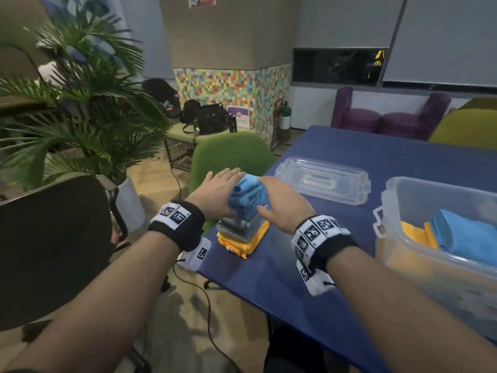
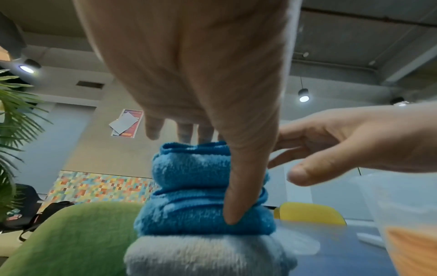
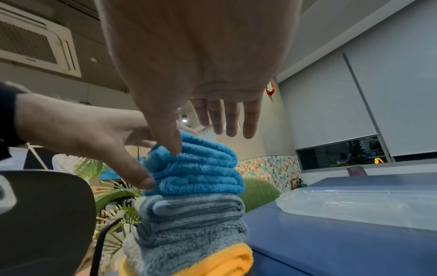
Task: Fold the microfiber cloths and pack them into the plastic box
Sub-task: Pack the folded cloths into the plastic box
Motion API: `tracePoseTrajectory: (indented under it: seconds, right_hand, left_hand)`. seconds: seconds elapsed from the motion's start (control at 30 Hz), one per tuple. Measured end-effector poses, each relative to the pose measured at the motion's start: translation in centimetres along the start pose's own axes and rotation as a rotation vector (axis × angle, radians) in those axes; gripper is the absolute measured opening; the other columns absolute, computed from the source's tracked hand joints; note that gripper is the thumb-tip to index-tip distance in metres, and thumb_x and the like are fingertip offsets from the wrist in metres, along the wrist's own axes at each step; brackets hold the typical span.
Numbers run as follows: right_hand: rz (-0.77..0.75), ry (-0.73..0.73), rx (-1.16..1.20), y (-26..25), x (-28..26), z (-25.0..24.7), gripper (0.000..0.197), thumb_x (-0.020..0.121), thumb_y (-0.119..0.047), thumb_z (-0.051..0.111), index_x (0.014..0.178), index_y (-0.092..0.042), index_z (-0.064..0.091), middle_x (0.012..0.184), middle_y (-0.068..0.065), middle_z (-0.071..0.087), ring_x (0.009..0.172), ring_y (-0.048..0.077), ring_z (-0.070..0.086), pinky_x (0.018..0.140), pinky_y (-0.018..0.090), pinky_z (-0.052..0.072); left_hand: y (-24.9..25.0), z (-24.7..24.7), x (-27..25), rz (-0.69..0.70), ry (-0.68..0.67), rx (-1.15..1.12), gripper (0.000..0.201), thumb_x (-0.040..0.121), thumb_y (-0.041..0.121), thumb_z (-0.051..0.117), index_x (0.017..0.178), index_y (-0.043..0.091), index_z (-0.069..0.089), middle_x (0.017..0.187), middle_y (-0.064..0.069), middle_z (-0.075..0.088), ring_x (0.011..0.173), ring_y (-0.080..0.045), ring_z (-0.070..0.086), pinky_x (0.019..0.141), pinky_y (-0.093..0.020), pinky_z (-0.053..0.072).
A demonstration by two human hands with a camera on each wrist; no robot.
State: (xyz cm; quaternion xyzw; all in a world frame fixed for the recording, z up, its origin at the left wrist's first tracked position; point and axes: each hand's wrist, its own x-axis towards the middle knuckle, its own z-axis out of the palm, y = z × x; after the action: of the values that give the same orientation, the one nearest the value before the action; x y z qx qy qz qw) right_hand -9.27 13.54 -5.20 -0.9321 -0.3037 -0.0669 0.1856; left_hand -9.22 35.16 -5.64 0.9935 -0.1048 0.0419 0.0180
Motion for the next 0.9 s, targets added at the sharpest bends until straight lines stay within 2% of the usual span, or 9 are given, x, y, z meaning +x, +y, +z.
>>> tracePoseTrajectory:
  seconds: [0.1, 0.2, 0.33, 0.53, 0.7, 0.77, 0.83, 0.9]
  right_hand:
    - [0.014, -0.019, -0.005, 0.1, 1.7, 1.6, 0.077, 0.091, -0.025, 0.067, 0.156, -0.013, 0.027, 0.162, 0.004, 0.032, 0.146, 0.024, 0.036, 0.115, 0.041, 0.036]
    - [0.023, -0.046, -0.017, 0.6, 2.5, 3.0, 0.088, 0.088, -0.023, 0.069, 0.159, -0.017, 0.018, 0.167, 0.001, 0.021, 0.149, 0.022, 0.031, 0.115, 0.045, 0.038]
    - [0.032, -0.040, 0.011, 1.4, 2.7, 4.2, 0.091, 0.086, -0.020, 0.071, 0.159, -0.019, 0.016, 0.167, -0.002, 0.018, 0.148, 0.022, 0.033, 0.113, 0.046, 0.040]
    - [-0.006, 0.010, 0.005, 2.4, 3.2, 5.0, 0.098, 0.086, -0.025, 0.073, 0.161, -0.019, 0.010, 0.169, -0.002, 0.010, 0.151, 0.022, 0.026, 0.113, 0.049, 0.039]
    - [-0.037, 0.117, 0.064, 2.4, 3.4, 4.3, 0.111, 0.082, -0.025, 0.079, 0.162, -0.019, 0.002, 0.170, -0.003, 0.004, 0.153, 0.021, 0.022, 0.116, 0.046, 0.037]
    - [-0.065, 0.183, 0.102, 2.2, 3.3, 3.4, 0.113, 0.083, -0.028, 0.080, 0.162, -0.019, 0.001, 0.170, -0.003, 0.002, 0.155, 0.018, 0.016, 0.120, 0.044, 0.032]
    - [-0.086, 0.256, 0.126, 1.9, 3.0, 2.1, 0.117, 0.079, -0.028, 0.083, 0.162, -0.021, 0.000, 0.171, -0.004, 0.000, 0.156, 0.017, 0.013, 0.121, 0.045, 0.031]
    - [-0.112, 0.333, 0.141, 1.6, 2.6, 0.3, 0.121, 0.074, -0.026, 0.085, 0.162, -0.022, 0.002, 0.170, -0.004, 0.001, 0.156, 0.019, 0.011, 0.121, 0.048, 0.031]
  left_hand:
    - [-0.1, 0.8, 0.3, 0.055, 0.050, 0.057, 0.103, 0.077, 0.045, 0.080, 0.159, 0.019, 0.024, 0.164, -0.002, 0.032, 0.151, -0.023, 0.029, 0.120, -0.051, 0.020]
    - [-0.2, 1.5, 0.4, 0.097, 0.052, 0.154, 0.099, 0.075, 0.044, 0.080, 0.156, 0.019, 0.028, 0.157, -0.002, 0.042, 0.144, -0.024, 0.040, 0.118, -0.046, 0.027]
    - [-0.3, 2.0, 0.8, 0.132, 0.083, 0.195, 0.085, 0.078, 0.039, 0.075, 0.150, 0.015, 0.037, 0.144, -0.003, 0.054, 0.132, -0.025, 0.052, 0.113, -0.042, 0.035]
    - [-0.7, 1.6, 1.4, 0.135, 0.203, 0.195, 0.057, 0.084, 0.034, 0.067, 0.135, 0.014, 0.051, 0.129, -0.005, 0.065, 0.122, -0.027, 0.060, 0.110, -0.042, 0.039]
    - [-0.1, 0.1, 1.9, 0.133, 0.342, 0.163, 0.052, 0.083, 0.030, 0.067, 0.130, 0.009, 0.056, 0.127, -0.010, 0.067, 0.119, -0.030, 0.061, 0.107, -0.045, 0.039]
    - [0.3, -1.2, 1.8, 0.124, 0.414, 0.128, 0.052, 0.082, 0.031, 0.067, 0.127, 0.007, 0.058, 0.122, -0.011, 0.069, 0.114, -0.033, 0.064, 0.103, -0.046, 0.042]
    - [1.2, -3.1, 1.6, 0.123, 0.471, 0.072, 0.048, 0.080, 0.036, 0.064, 0.120, 0.009, 0.061, 0.113, -0.010, 0.071, 0.103, -0.034, 0.066, 0.096, -0.045, 0.046]
    - [2.5, -5.5, 1.2, 0.167, 0.522, -0.011, 0.037, 0.079, 0.040, 0.059, 0.103, 0.012, 0.059, 0.093, -0.006, 0.068, 0.084, -0.033, 0.063, 0.077, -0.040, 0.048]
